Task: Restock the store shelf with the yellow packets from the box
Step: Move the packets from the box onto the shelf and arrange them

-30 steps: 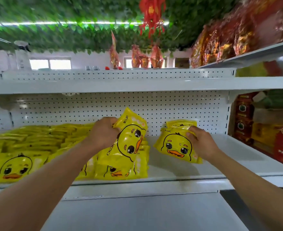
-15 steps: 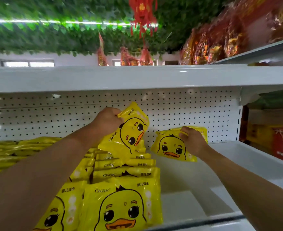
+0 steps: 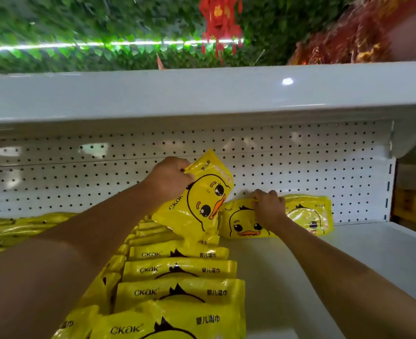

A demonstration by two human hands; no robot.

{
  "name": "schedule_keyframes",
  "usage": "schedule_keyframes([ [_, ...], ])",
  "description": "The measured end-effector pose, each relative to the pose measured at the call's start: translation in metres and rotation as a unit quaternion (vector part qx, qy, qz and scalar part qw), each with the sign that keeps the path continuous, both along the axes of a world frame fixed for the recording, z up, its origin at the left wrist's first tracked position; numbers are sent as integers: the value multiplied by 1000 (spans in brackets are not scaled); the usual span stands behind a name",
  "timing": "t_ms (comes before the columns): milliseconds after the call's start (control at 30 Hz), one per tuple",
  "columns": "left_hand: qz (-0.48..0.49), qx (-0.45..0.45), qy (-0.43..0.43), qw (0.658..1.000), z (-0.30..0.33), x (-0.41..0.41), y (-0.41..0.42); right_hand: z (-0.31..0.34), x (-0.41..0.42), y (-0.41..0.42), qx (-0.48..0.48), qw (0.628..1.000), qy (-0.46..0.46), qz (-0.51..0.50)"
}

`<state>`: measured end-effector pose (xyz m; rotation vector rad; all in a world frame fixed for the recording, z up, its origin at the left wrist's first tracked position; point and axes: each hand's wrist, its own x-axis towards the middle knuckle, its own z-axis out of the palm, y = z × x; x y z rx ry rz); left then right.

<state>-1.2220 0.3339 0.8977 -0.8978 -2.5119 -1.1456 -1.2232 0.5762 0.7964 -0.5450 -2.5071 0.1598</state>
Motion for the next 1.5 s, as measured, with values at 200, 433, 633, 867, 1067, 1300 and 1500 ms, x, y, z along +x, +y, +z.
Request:
schedule_keyframes([
  [200, -23, 1, 3, 1000, -2, -4, 21, -9, -3, 10, -29, 998, 34, 35],
  [433, -85, -30, 10, 996, -1, 4, 75, 0, 49, 46, -60, 997, 30, 25],
  [633, -145, -129, 25, 981, -17, 11, 126, -3, 98, 77, -89, 995, -38, -4],
  [867, -107, -255, 47, 960, -56, -19, 145, -14, 120, 78, -91, 994, -62, 25],
  [1067, -61, -272, 138, 950, -65, -23, 158, -15, 123, 70, -83, 995, -53, 32],
  [1300, 24, -334, 233, 913, -68, -23, 154, -12, 130, 59, -77, 995, -45, 47],
  [1500, 49, -374, 252, 891, -55, -10, 135, -6, 141, 41, -56, 995, -52, 57],
])
